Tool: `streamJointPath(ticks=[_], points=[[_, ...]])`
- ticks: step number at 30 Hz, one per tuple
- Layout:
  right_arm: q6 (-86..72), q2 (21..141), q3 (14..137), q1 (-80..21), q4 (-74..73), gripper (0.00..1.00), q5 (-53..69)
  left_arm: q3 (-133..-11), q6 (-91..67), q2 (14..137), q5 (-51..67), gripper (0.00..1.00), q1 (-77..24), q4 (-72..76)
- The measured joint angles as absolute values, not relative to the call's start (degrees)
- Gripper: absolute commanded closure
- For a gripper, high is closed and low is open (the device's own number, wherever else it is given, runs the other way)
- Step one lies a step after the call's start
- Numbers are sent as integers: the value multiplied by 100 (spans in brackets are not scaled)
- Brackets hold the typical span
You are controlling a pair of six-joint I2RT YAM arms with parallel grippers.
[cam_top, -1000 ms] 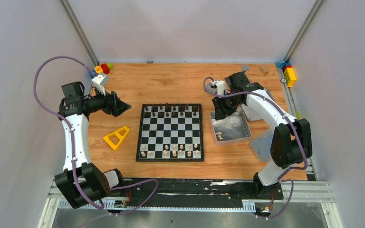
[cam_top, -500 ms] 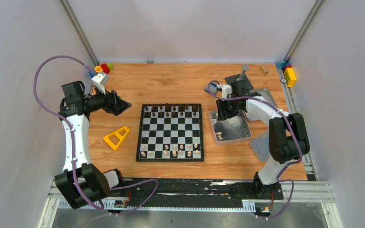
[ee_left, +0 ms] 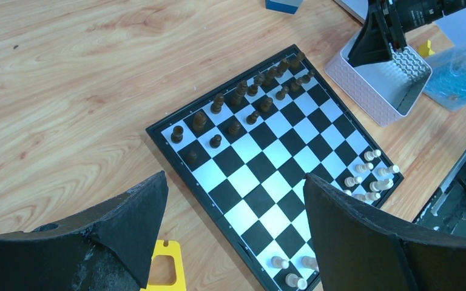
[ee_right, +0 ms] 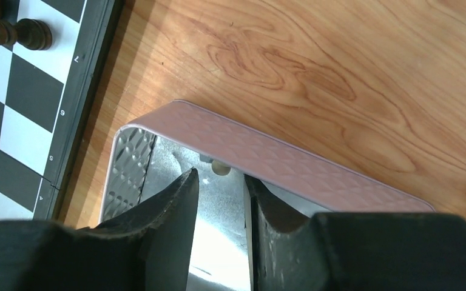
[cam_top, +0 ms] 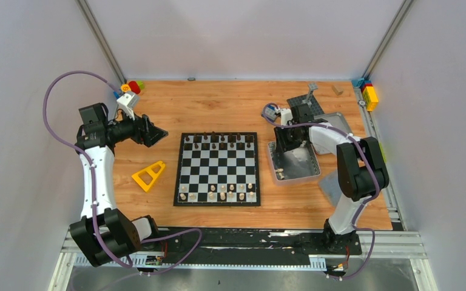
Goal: Set up the chess pieces on the board
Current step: Pick up the chess piece from the storage box.
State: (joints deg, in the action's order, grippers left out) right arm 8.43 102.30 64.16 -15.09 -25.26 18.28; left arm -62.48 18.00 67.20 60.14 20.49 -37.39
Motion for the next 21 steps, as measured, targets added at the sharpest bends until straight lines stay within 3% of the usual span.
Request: streamJointPath(ticks=[15, 21], points=[[799, 10368, 6425, -1660, -2362, 78, 1608, -6228, 1785, 6720, 6062, 11, 2034, -3730], [801, 10374, 6425, -1660, -2355, 94, 1570, -6228, 1785, 6720, 6099, 11, 2034, -3732]])
